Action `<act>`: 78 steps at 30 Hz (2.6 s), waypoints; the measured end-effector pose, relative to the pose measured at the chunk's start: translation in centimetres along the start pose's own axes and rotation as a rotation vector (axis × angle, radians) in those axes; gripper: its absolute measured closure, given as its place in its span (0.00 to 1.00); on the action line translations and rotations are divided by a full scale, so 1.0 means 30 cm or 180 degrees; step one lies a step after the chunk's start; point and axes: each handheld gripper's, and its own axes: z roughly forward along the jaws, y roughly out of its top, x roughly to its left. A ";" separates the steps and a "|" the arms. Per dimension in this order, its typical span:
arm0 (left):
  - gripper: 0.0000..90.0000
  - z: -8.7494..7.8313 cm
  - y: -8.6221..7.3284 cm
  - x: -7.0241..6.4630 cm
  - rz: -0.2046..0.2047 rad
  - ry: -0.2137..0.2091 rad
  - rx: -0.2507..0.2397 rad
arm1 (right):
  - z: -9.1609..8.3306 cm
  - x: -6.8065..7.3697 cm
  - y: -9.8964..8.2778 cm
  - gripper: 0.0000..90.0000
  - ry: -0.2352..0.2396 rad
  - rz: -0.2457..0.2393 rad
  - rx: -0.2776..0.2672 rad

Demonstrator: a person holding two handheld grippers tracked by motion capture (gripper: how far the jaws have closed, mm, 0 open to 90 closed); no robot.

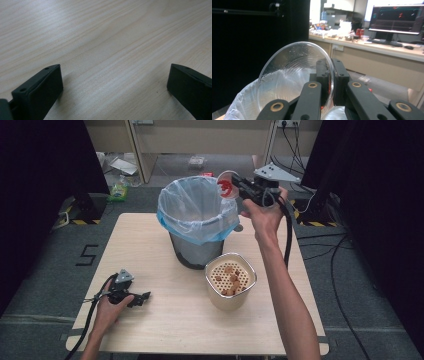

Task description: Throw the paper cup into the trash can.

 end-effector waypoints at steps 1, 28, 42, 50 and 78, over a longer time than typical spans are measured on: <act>0.00 0.000 0.000 0.000 -0.0001 0.0000 -0.0001 | 0.016 0.007 -0.002 0.95 0.0012 -0.0013 0.0027; 0.00 0.000 0.000 0.000 -0.0001 -0.0001 -0.0001 | -0.049 -0.058 -0.076 0.61 -0.0240 0.0068 0.0518; 0.00 0.000 0.000 0.000 -0.0001 -0.0001 0.0001 | -0.242 -0.107 -0.250 0.51 -0.0413 -0.0023 0.0868; 0.00 0.000 0.000 0.000 -0.0002 -0.0001 0.0002 | -0.326 -0.123 -0.360 0.49 -0.0423 0.0047 0.0995; 0.00 0.000 0.000 0.000 0.0001 -0.0001 0.0001 | -0.506 -0.099 -0.739 0.32 -0.0600 0.0341 0.1336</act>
